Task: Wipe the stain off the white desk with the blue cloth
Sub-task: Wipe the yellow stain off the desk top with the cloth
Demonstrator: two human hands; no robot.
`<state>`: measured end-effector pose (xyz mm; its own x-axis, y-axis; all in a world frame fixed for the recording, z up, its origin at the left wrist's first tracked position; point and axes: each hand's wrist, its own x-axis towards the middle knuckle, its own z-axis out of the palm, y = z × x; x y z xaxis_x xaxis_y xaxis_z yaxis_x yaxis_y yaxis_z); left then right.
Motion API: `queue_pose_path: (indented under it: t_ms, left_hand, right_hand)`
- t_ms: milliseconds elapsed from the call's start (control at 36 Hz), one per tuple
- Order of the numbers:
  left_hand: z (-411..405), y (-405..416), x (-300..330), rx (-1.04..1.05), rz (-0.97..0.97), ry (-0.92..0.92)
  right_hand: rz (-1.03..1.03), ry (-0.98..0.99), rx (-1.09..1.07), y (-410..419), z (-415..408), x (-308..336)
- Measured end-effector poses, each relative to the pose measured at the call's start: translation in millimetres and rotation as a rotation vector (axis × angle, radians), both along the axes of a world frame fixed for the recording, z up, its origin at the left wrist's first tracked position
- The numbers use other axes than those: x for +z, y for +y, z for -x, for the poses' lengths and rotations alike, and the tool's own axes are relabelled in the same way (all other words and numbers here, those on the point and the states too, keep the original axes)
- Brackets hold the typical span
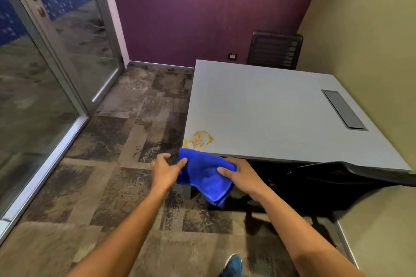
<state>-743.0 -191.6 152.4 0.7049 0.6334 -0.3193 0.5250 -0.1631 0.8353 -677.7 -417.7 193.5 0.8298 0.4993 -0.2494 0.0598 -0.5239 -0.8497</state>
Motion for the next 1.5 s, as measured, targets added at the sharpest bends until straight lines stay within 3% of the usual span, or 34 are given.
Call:
queue_pose_path:
  t_ms: [139,306,472,583,778,861,944,1056,1194,1361,1500]
  left_hand:
    - [17.3,-56.1,-9.7,0.068,0.143,0.034]
    - [5.7,-98.9,-14.2,0.161,0.969,-0.110]
    - [-22.7,-132.0,-18.2,0.289,1.090,-0.163]
    - [-45.0,-152.0,-30.7,0.436,1.051,-0.176]
    - [-79.1,-139.7,-47.0,0.695,0.924,-0.201]
    - [-92.3,-121.6,-58.7,0.769,0.748,-0.217]
    - [-109.3,-89.3,-68.9,0.824,0.533,-0.211]
    - [-130.9,-54.1,-88.7,0.678,0.292,-0.111]
    - [-173.0,-20.3,-92.5,0.549,0.084,-0.144]
    - [-228.7,2.9,-102.4,0.488,-0.033,-0.132]
    - [-262.0,5.1,-113.0,0.303,-0.159,-0.126]
  right_hand:
    - [0.114,-0.092,-0.101,0.8,-1.4,-17.4]
    - [0.330,-0.267,0.085,-1.2,-1.8,-31.3]
    - [0.249,-0.217,0.244,-12.5,-14.1,-41.0]
    - [0.175,-0.169,0.376,-24.3,-30.6,-49.9]
    - [0.058,0.102,0.566,-33.1,-86.5,-68.1]
    - [-0.006,0.200,0.522,-28.7,-115.5,-86.1]
    - [0.076,0.165,0.462,-21.1,-149.8,-100.3]
    - [0.237,0.053,0.270,-15.7,-202.9,-125.4]
    - [0.436,-0.122,0.135,-2.9,-257.5,-160.0]
    - [0.613,-0.177,-0.053,9.9,-300.8,-196.5]
    - [0.810,-0.097,-0.015,17.7,-316.1,-226.4]
